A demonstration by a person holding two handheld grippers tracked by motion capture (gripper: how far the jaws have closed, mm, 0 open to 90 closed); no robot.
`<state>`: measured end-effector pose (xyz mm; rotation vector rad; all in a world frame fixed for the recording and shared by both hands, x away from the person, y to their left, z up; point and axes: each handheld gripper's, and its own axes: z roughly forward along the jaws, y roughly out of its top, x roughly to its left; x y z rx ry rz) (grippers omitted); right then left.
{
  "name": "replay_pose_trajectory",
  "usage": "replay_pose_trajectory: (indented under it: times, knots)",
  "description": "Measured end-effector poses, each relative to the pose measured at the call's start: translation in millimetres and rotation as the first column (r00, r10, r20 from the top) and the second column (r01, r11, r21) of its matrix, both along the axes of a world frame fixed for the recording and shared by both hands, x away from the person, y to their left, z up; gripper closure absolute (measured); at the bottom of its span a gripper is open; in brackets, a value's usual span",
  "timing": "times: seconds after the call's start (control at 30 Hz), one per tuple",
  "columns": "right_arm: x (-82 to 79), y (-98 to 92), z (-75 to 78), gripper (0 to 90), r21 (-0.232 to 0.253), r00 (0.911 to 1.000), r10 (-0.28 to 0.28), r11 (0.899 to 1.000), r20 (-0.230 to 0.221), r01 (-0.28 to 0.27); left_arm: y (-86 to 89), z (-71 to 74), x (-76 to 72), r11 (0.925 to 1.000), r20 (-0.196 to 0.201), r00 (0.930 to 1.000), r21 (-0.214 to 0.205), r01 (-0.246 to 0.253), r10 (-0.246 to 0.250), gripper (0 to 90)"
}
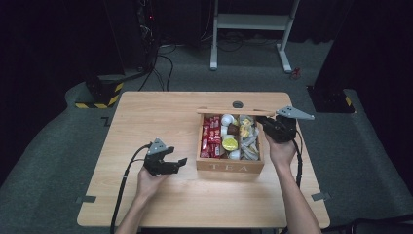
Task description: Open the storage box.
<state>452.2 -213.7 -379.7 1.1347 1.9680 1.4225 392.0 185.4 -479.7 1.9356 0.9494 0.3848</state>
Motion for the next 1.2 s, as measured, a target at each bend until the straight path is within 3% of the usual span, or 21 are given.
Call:
replay_pose_trajectory:
  times: [0.17, 0.5, 0.67, 1.2]
  knots:
    - [1.3, -0.8, 1.1, 89.8, 0.008, 1.0, 0.001, 1.0, -0.001, -0.001, -13.1, 5.9, 3.9, 0.9997, 0.004, 0.9998, -0.009, 0.021, -0.021, 25.2]
    - [3.7, -1.1, 3.0, 89.8, 0.012, 1.0, 0.0, 1.0, 0.001, 0.0, -39.1, 18.0, 8.7, 0.998, 0.062, 0.9963, -0.017, 0.061, -0.06, 26.0]
    - [4.0, -1.3, 3.0, 89.5, 0.012, 1.0, 0.001, 1.0, 0.002, -0.001, -55.1, 23.3, 12.8, 0.996, 0.072, 0.9936, 0.025, 0.086, -0.087, 26.3]
    - [8.3, -0.9, 6.5, 89.4, 0.006, 1.0, -0.004, 1.0, -0.005, 0.004, -95.1, 35.0, 32.7, 0.9924, 0.093, 0.9891, 0.056, 0.11, -0.114, 26.7]
